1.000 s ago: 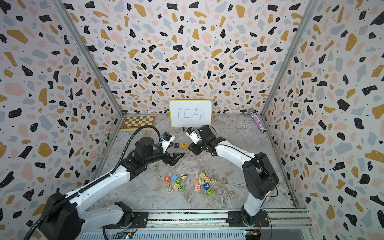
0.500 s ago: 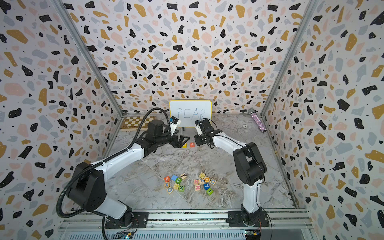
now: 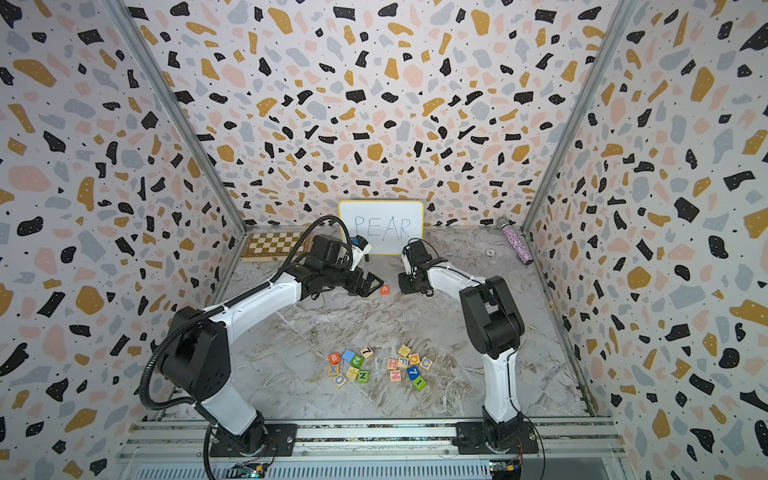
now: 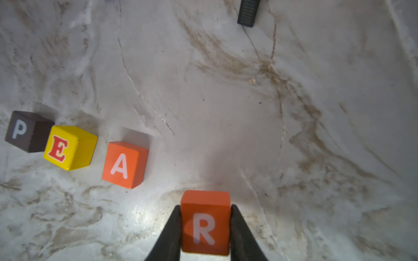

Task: Spell the uppercase word “pear” with letter blocks
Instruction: Place the letter block at the center of the board.

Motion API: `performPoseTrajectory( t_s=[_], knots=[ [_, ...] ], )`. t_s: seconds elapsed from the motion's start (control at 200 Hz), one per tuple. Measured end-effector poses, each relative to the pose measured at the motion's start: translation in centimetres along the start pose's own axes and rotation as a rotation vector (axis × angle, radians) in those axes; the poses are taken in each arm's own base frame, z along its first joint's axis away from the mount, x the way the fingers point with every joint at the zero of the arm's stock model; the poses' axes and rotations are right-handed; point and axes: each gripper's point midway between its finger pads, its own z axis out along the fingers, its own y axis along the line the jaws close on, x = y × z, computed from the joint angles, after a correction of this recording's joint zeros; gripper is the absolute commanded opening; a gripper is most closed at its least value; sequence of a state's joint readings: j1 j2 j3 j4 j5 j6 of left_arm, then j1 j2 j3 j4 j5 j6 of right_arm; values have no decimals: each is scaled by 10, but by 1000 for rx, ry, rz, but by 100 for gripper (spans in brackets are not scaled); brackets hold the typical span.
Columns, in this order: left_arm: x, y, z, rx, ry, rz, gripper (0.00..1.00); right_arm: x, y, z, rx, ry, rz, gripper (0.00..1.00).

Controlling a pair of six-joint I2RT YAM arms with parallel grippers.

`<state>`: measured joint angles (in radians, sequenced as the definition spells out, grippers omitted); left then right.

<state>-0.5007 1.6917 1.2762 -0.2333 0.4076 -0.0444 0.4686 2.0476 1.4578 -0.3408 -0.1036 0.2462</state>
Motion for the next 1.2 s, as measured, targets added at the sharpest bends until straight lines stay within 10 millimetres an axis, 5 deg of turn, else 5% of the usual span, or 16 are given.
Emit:
performPoseTrajectory(
  t_s=[1.202],
  knots=[
    [3,2,1,-23,4,-2,99,4,14,23,67,74,143,11]
  ],
)
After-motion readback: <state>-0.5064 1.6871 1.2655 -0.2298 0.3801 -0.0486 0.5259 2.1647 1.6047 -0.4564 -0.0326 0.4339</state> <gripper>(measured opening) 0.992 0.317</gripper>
